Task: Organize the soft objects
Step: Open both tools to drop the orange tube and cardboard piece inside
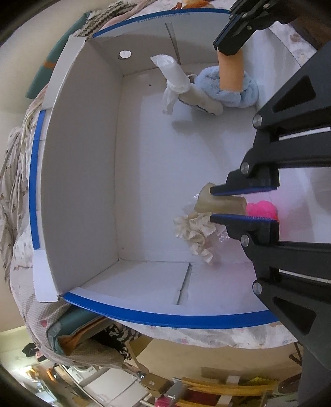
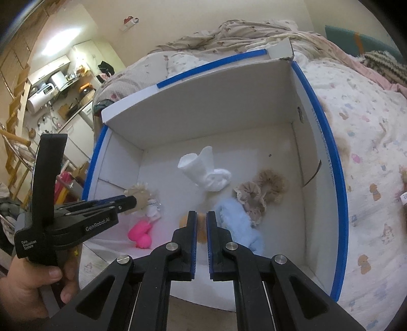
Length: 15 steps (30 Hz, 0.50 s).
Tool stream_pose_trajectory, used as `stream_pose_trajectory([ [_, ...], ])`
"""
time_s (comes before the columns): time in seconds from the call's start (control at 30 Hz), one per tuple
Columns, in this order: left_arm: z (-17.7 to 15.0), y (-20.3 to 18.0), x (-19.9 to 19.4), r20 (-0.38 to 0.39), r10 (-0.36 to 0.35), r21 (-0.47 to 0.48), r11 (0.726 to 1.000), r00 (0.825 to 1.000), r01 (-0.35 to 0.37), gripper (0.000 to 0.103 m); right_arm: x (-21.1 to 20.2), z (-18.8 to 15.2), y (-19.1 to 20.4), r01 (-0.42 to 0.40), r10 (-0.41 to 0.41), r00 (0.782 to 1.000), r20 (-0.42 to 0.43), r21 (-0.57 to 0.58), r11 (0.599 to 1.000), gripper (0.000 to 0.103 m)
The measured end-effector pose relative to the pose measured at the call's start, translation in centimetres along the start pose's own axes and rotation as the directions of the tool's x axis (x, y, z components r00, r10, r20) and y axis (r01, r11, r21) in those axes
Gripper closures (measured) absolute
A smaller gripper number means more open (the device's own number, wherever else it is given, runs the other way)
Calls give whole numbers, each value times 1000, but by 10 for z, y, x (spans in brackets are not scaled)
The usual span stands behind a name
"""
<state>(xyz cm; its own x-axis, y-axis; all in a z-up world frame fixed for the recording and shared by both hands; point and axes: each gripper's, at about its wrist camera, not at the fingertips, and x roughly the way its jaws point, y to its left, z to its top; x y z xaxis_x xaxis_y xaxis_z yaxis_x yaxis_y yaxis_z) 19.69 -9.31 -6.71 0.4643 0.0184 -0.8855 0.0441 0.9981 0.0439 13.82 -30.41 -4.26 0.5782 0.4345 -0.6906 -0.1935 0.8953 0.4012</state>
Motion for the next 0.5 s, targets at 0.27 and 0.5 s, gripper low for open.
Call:
stream_pose_trajectory([
  [0.27, -4, 8, -14, 52, 35, -4, 999, 998, -35, 43, -8, 2, 0, 5, -5, 1000, 28, 4, 1000, 83],
  [0.5, -6, 16, -40, 122, 3, 1, 1000, 993, -3, 40, -28, 0, 6, 1, 1, 994, 109, -12, 1000, 30],
])
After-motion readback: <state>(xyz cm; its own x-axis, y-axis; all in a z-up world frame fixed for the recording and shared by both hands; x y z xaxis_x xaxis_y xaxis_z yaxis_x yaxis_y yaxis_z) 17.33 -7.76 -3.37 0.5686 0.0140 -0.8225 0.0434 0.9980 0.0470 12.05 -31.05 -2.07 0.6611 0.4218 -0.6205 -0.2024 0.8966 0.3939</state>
